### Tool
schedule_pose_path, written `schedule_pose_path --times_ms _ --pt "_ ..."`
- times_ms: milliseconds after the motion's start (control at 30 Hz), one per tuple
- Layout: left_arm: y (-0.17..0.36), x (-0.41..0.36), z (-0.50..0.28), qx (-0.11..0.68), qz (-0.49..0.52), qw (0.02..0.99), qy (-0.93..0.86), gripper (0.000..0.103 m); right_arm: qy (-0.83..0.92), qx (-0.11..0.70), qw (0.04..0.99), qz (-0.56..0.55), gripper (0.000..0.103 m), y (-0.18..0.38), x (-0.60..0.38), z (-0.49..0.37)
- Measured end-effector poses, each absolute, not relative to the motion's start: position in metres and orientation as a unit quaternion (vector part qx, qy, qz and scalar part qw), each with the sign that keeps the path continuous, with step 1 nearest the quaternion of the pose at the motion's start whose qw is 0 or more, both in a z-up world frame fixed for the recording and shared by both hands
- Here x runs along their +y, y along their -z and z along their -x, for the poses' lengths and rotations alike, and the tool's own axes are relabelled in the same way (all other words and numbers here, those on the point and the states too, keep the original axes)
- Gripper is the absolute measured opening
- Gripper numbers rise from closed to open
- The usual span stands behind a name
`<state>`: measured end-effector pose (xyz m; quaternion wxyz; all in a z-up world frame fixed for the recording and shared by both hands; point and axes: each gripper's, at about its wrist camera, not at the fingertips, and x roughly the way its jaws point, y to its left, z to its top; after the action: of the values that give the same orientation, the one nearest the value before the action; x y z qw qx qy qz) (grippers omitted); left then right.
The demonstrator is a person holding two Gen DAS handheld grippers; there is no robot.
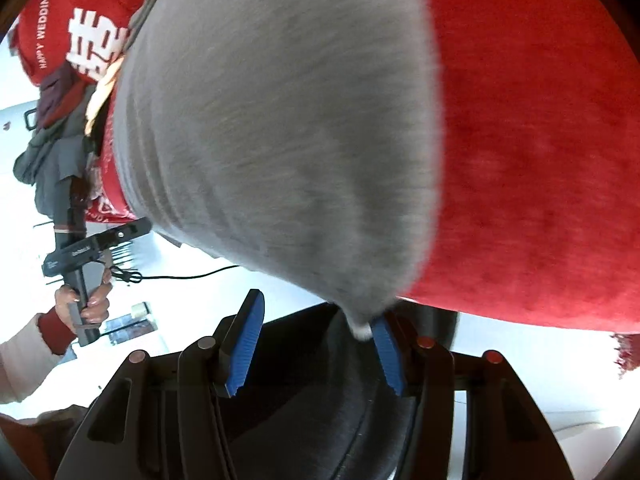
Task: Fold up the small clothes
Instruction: 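Grasp the hem with the left gripper while the right gripper grasps the hem, then lift the hem with both grippers and fold it over toward the collar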
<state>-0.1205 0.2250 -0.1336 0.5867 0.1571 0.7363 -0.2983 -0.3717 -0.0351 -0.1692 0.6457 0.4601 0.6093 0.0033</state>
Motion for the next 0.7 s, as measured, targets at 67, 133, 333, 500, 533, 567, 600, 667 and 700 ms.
schedule_pose_path --times_ms 67,133,333,500,533,567,600,667,700 --pt "0.129 0.232 0.118 0.74 -0.148 0.585 0.297 0.059 -0.009 0.603 0.643 -0.472 0.045 0.168 -0.03 0.367" --pt "0.127 0.239 0.116 0.746 -0.13 0.578 0.304 0.033 -0.002 0.6 0.627 -0.496 0.007 0.167 -0.028 0.363" --pt "0.101 0.242 0.119 0.74 -0.094 0.573 0.34 0.014 -0.012 0.545 0.627 -0.557 0.007 0.145 -0.027 0.361" --pt "0.061 0.241 0.105 0.72 -0.05 0.583 0.373 0.014 -0.026 0.476 0.637 -0.606 0.007 0.113 -0.031 0.362" --pt "0.057 0.24 0.103 0.718 -0.044 0.584 0.376 0.014 -0.027 0.463 0.639 -0.613 0.007 0.107 -0.033 0.362" --pt "0.049 0.24 0.094 0.715 -0.038 0.585 0.38 0.014 -0.027 0.452 0.641 -0.619 0.007 0.101 -0.035 0.36" --pt "0.042 0.237 0.089 0.709 -0.033 0.59 0.386 0.014 -0.028 0.441 0.644 -0.625 0.007 0.096 -0.036 0.358" --pt "0.033 0.23 0.081 0.701 -0.025 0.595 0.392 0.014 -0.032 0.416 0.65 -0.635 0.007 0.085 -0.041 0.35" --pt "0.026 0.224 0.074 0.697 -0.017 0.599 0.394 0.014 -0.036 0.405 0.653 -0.639 0.007 0.078 -0.044 0.346"
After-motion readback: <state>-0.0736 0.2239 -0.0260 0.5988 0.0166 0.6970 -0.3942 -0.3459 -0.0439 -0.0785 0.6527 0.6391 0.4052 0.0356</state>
